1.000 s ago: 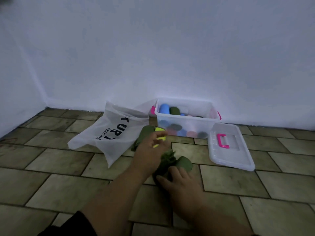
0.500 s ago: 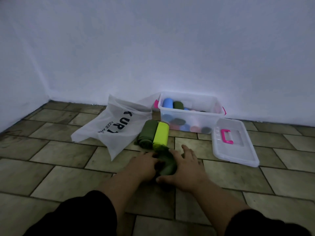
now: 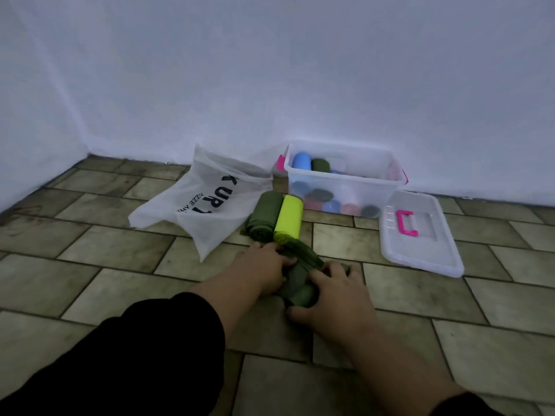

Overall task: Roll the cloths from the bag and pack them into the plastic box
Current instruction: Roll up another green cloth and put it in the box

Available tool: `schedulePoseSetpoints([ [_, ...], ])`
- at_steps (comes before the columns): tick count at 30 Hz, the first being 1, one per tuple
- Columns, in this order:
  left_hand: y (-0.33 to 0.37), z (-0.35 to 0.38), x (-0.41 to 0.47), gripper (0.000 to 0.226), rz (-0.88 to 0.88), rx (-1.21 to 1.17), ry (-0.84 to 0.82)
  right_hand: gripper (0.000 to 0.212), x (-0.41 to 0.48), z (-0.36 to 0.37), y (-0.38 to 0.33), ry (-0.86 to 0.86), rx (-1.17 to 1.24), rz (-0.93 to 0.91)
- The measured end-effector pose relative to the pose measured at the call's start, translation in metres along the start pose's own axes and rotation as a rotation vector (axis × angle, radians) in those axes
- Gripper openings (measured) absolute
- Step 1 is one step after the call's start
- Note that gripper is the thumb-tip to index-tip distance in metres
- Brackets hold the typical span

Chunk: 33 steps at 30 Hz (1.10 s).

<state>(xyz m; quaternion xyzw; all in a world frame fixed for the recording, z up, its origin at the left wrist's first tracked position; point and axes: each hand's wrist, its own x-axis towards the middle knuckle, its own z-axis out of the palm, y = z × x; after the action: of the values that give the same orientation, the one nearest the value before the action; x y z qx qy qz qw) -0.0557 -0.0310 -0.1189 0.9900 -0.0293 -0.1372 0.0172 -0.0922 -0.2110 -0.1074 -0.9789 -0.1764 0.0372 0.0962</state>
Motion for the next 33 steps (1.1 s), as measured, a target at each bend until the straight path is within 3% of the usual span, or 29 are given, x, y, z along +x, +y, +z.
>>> schedulePoseSetpoints([
  [5, -0.004, 0.002, -0.002, 0.052, 0.005, -0.004, -0.018, 0.088, 0.005, -0.016, 0.013, -0.222, -0.058, -0.095],
  [7, -0.003, -0.002, -0.007, 0.053, 0.004, -0.040, -0.020, 0.078, 0.005, -0.022, 0.019, -0.272, -0.056, -0.132],
  [9, 0.003, -0.004, -0.016, 0.055, -0.008, -0.152, 0.126, 0.061, 0.002, -0.021, 0.018, -0.215, -0.071, -0.156],
  [11, 0.016, -0.002, -0.030, 0.050, 0.014, -0.344, 0.375, 0.048, -0.003, -0.017, 0.015, -0.161, -0.082, -0.170],
  [13, 0.031, 0.000, -0.046, 0.044, 0.094, -0.503, 0.406, 0.042, -0.009, -0.014, 0.013, -0.128, -0.069, -0.169],
  [15, 0.042, 0.007, -0.061, 0.044, 0.172, -0.440, 0.304, 0.041, -0.011, -0.014, 0.015, -0.102, -0.071, -0.166],
  [18, 0.041, 0.015, -0.065, 0.035, 0.174, -0.325, 0.310, 0.042, -0.006, -0.018, 0.020, -0.138, -0.028, -0.127],
  [22, 0.036, 0.008, -0.055, 0.029, 0.136, -0.397, 0.234, 0.034, 0.002, -0.021, 0.031, -0.205, 0.189, -0.034],
  [27, 0.031, 0.002, -0.043, 0.023, 0.064, -0.446, 0.144, 0.038, 0.007, -0.014, 0.035, -0.171, 0.193, -0.017],
  [33, 0.035, 0.017, -0.049, 0.041, 0.149, -0.180, 0.467, 0.029, 0.016, -0.016, 0.036, -0.134, 0.175, -0.005],
])
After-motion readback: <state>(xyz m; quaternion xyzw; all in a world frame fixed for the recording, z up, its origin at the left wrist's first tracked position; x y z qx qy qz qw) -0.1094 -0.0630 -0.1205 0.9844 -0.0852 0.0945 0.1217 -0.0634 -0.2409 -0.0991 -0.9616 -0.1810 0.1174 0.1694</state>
